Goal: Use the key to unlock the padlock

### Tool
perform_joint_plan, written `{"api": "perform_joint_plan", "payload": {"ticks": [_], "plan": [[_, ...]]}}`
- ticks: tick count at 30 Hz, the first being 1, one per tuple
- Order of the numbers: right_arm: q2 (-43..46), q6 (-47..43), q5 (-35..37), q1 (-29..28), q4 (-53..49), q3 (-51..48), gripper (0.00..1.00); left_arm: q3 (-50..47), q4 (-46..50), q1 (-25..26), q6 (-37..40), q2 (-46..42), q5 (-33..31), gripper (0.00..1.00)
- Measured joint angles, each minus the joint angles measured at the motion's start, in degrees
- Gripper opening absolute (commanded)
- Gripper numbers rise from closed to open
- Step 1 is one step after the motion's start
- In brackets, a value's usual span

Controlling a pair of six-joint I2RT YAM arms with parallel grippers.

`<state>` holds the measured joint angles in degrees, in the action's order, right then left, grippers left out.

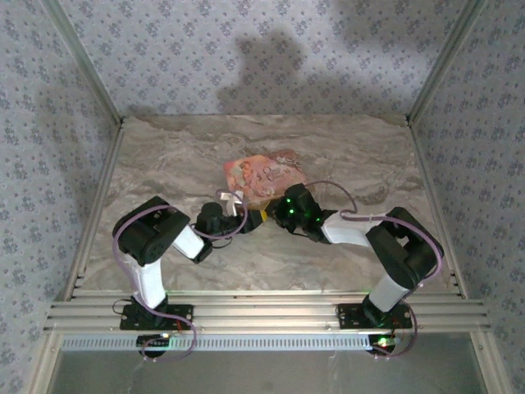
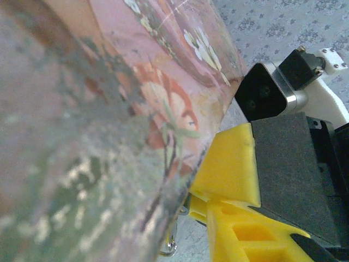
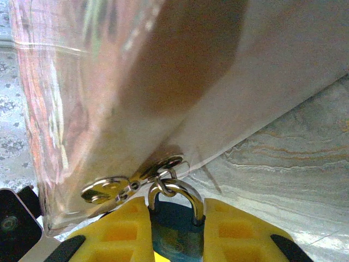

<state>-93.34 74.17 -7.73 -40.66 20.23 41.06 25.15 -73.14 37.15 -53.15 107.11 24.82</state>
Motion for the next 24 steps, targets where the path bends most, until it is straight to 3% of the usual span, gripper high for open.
{"api": "perform_joint_plan", "payload": {"ticks": [20,24], "plan": [[0.0,1.0,0.5,-0.1,1.0,-1.6,0.0,-0.2,4.0,1.7,-0.1,-0.9,-4.6,0.37],[0.1,1.1,0.7,-0.2,1.0,-1.6,0.0,-0.5,5.9,2.5,0.3,-2.2,-6.3,0.35]]}}
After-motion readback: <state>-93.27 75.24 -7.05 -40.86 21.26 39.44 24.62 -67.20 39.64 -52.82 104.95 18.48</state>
